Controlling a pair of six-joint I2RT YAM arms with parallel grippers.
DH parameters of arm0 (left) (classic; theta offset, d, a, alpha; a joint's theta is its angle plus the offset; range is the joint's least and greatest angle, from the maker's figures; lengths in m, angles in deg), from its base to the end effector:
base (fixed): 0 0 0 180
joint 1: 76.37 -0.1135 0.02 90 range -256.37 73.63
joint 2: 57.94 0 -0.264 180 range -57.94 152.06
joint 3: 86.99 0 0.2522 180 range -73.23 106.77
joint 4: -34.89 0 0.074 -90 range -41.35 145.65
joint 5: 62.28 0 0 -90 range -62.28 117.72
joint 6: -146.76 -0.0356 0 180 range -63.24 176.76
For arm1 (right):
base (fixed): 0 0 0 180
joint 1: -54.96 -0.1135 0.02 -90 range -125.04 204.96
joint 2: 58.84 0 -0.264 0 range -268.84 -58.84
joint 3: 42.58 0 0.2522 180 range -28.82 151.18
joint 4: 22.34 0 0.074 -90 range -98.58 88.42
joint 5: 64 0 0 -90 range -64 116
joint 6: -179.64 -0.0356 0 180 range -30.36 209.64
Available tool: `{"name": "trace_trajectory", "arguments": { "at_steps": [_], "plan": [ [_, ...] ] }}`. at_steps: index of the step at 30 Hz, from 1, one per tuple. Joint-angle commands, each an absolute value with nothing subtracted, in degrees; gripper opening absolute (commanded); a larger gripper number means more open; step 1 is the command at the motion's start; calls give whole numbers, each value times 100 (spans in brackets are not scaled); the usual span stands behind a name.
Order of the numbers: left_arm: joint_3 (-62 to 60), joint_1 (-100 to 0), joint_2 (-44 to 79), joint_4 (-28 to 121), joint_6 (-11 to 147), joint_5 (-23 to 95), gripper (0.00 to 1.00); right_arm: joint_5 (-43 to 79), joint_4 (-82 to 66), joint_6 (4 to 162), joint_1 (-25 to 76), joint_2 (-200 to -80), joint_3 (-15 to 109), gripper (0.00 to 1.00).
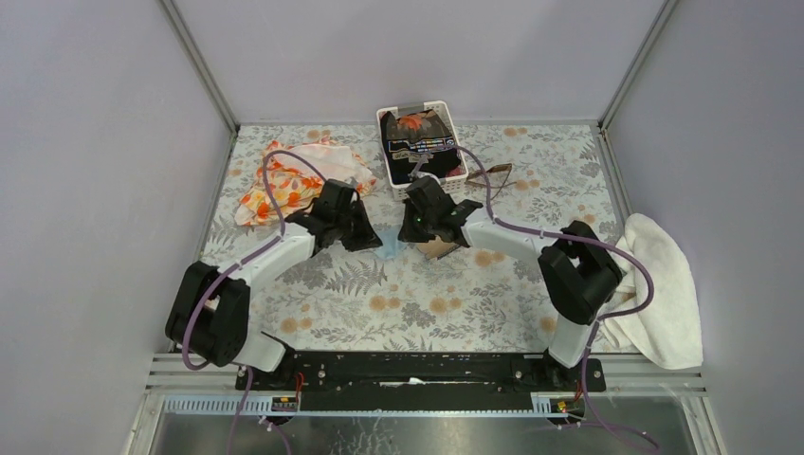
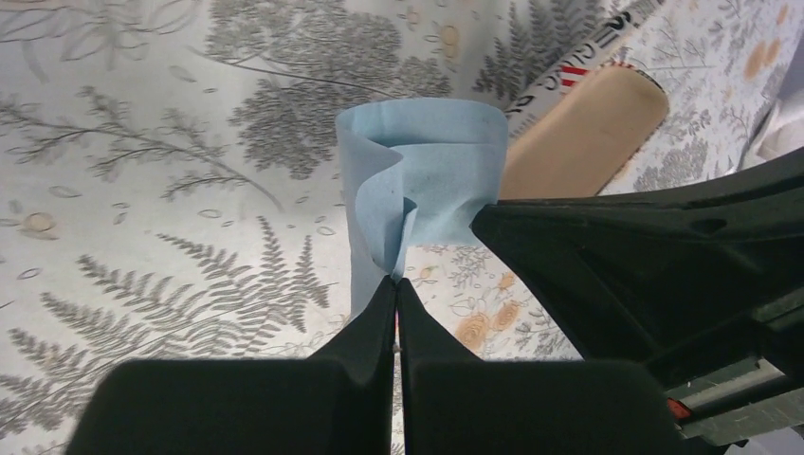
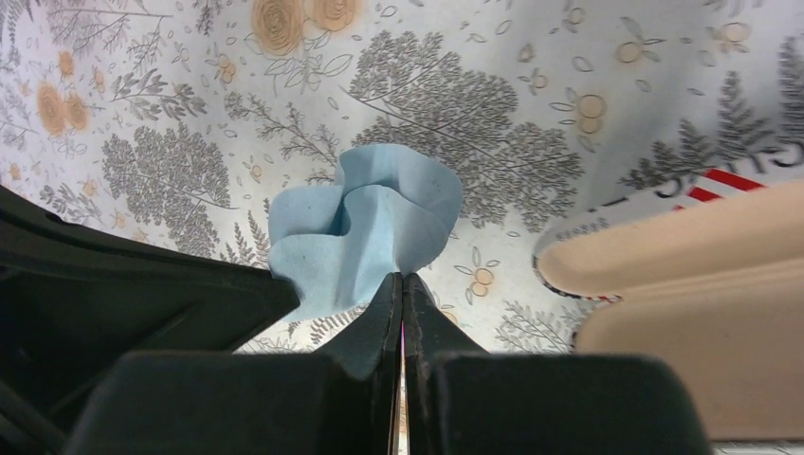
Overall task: Organize the sunglasses
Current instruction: Pick up the glasses cleaning cloth from the center of the board, then place the glasses cleaning cloth in the sunglasses case.
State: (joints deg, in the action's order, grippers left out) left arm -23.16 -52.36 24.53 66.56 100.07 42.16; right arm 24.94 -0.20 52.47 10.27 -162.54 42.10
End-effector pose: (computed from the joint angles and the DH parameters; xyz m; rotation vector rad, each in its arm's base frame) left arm 0.2646 -0.1276 0.2111 -0.3172 2.5712 -0.7906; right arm 0.2864 0.2842 0.2157 -0.1681 2.4029 0.7333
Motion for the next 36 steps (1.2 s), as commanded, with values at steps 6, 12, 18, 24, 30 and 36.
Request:
{"name": "trace_trajectory", "arguments": {
  "at_steps": [6,12,18,24,30,36],
  "plan": [
    [-1633,-4617,2969,6262,10497,4403,0,3168,344,5688,1463,-15184,3789,0],
    [-1184,-4255,3486,6082,10641,4505,0,3168,429,5887,1982,-14666,3375,0],
    [-738,-3916,3971,5945,10802,4600,0,3320,614,6230,2249,-14486,3298,0],
    [-650,-3791,4223,5860,10947,4586,0,3423,735,6469,2395,-14408,3267,0],
    [-669,-3724,4348,5927,11037,4449,0,3546,810,6618,2593,-14336,3286,0],
    [-638,-3717,4438,5944,11063,4371,0,3501,928,6766,2667,-14530,3421,0]
  ]
}}
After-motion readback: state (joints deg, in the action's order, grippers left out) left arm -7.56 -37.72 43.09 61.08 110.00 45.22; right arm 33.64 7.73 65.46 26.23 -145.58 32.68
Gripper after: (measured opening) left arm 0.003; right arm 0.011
